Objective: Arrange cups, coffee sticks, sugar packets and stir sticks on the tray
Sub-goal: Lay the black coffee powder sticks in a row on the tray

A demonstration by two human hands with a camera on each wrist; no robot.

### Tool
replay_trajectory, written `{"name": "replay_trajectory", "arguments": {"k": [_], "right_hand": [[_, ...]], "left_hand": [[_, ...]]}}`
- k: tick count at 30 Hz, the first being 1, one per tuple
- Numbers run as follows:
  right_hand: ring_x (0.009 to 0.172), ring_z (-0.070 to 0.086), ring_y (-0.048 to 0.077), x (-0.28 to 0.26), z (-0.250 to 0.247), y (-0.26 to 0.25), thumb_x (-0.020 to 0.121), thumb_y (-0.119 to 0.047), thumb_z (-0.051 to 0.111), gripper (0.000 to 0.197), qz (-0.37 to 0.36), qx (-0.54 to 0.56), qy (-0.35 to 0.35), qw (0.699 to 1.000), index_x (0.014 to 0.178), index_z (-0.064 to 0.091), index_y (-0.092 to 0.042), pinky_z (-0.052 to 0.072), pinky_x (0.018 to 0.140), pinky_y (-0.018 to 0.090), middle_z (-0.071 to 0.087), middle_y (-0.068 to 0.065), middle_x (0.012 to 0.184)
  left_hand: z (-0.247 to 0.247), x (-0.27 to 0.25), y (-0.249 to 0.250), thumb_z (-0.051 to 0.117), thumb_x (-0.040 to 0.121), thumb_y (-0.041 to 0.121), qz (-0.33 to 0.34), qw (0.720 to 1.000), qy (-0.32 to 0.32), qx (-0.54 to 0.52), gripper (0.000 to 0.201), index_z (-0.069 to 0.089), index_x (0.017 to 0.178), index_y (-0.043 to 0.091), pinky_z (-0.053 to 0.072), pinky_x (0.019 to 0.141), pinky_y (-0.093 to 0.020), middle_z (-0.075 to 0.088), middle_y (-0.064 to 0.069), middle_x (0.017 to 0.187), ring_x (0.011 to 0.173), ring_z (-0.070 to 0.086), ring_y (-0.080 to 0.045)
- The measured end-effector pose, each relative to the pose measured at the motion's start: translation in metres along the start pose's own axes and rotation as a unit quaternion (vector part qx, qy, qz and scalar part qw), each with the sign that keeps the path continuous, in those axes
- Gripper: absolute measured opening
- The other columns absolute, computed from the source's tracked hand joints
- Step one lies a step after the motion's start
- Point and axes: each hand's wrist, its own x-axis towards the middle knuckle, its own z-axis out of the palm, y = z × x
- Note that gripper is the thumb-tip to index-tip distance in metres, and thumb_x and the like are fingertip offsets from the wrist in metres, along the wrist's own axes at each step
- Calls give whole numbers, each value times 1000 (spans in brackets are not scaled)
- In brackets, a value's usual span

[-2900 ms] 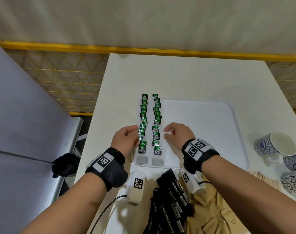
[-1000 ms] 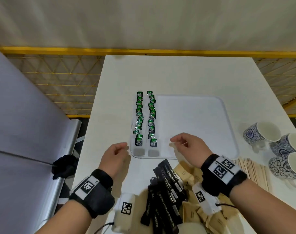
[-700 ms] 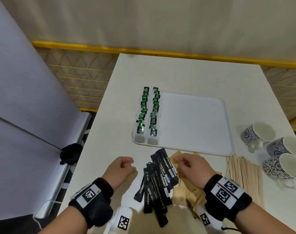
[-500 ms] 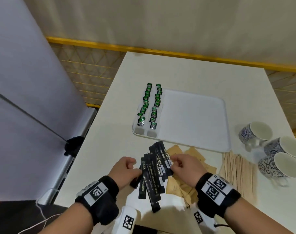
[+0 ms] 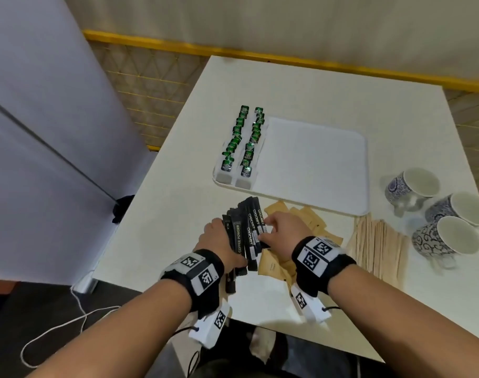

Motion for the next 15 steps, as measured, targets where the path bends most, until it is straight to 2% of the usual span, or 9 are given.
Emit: {"name": "replay_trajectory", "arguments": {"k": [2,4,7,9,12,15], "right_hand": [[94,58,14,0,0,0,85,-35,66,41,0,0,-2,1000,122,57,-19,46,80,26,60,-2,107],[100,59,15,-1,-1,0,86,-33,65,41,-2,-2,-9,1000,124,56,-19,47,85,26,61,-2,112],[106,58,16,-2,-4,-1,86,-30,65,44,-8,-10,-17,1000,127,56,-17,47,89,27,61,0,118],[103,59,17,-2,-5,-2,85,-29,65,43,-4,-7,-18,1000,126,57,-17,49,88,28,62,1,116],[95,63,19,-4,-8,-4,85,-26,66,32,-1,-2,-27,1000,115,62,-16,53,86,33,65,3,106],[86,66,19,-5,-9,-5,84,-25,66,23,2,1,-29,1000,106,65,-17,55,82,37,68,3,97]], "left_hand": [[-1,5,2,85,49,35,-5,1000,2,-31,80,42,113,16,53,84,-41,56,-4,110,98,60,-23],[-1,10,2,84,59,29,-4,999,8,-52,69,43,113,14,53,82,-38,58,-4,107,94,61,-22],[-2,13,7,75,76,20,19,997,11,-71,49,46,114,10,44,72,-28,57,-1,100,86,56,-18],[-2,14,10,67,83,17,37,996,18,-78,34,49,111,9,39,70,-25,56,-3,96,84,53,-18],[-1,18,14,55,89,19,33,993,26,-115,22,55,107,6,39,70,-25,62,-9,103,84,55,-21],[1,24,19,53,90,30,24,988,15,-153,29,61,104,7,45,72,-28,67,-12,102,87,63,-25]]}}
